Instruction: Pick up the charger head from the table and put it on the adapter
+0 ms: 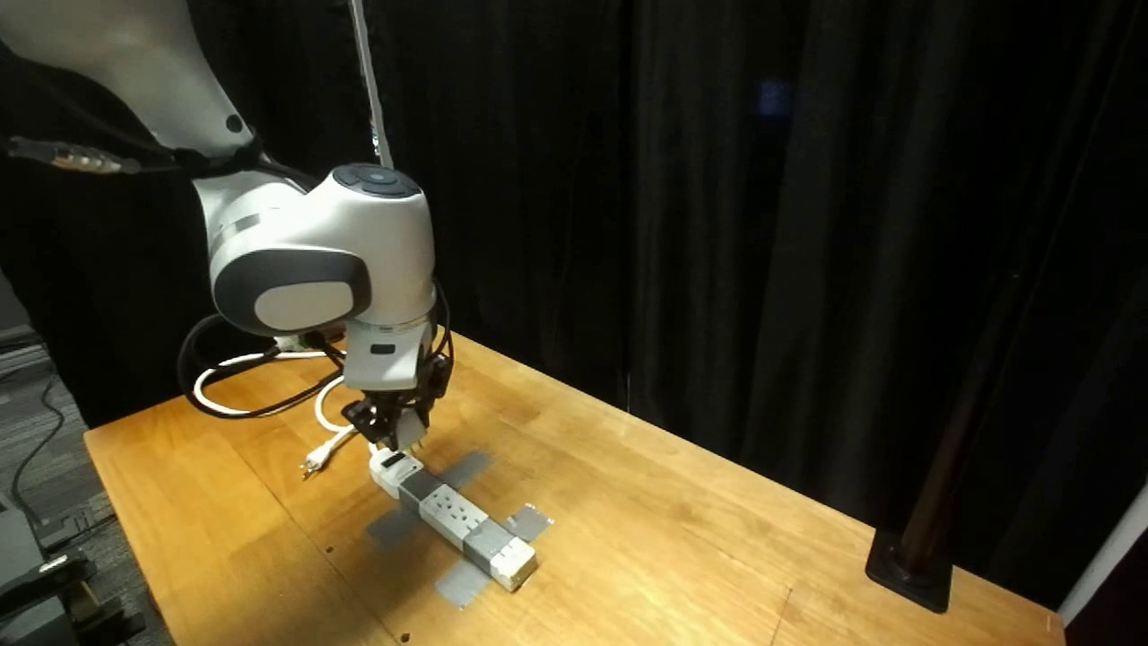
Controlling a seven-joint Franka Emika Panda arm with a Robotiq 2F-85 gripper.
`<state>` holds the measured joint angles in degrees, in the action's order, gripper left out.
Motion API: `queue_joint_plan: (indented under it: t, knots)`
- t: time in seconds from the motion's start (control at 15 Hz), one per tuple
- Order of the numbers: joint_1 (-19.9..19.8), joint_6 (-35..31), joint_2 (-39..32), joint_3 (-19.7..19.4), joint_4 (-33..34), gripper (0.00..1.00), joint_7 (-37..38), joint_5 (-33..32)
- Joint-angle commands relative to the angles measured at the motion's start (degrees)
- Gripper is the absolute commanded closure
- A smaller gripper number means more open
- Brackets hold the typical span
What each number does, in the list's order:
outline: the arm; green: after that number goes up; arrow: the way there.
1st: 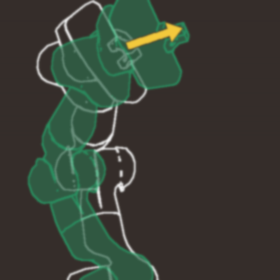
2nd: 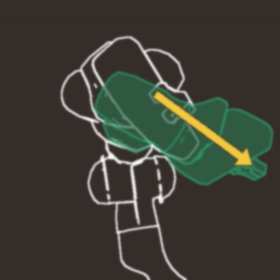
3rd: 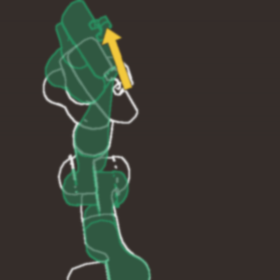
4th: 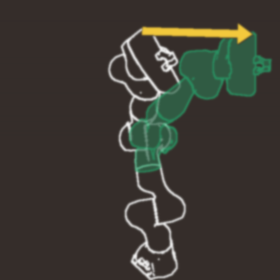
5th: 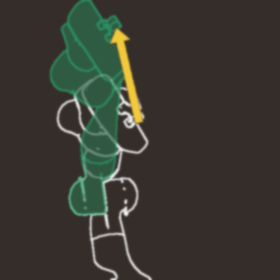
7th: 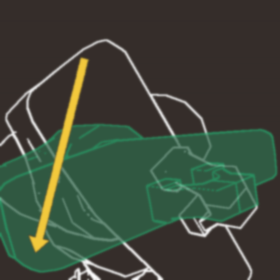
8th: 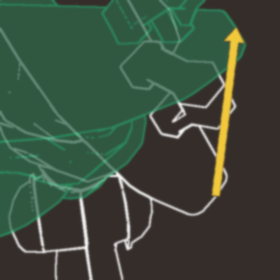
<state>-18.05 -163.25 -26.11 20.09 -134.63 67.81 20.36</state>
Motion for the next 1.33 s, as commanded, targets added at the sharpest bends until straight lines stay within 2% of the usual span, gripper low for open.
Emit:
queue_joint_plan:
  t: [0.0,0.07,0.2,0.4,0.47,0.73,0.93,1.27]
  knots:
    - [-2.31,7.57,7.66,0.73,-2.54,0.77,-13.34,13.18]
    - [3.67,4.38,3.81,-4.22,-0.55,0.52,-11.04,12.72]
    - [3.76,7.78,5.97,-5.18,-0.63,0.52,-14.23,15.43]
    - [3.86,8.07,6.46,-5.21,-0.97,0.52,-14.41,15.57]
    - [3.86,8.07,6.46,-5.21,-1.09,0.77,-14.45,15.57]
    - [8.88,16.5,0.67,-13.09,6.08,0.77,-11.01,13.6]
    - [9.5,21.25,-3.64,-15.74,11.22,0.77,-12.28,15.29]
    - [8.66,28.84,-9.46,-18.07,18.26,0.77,-13.34,17.74]
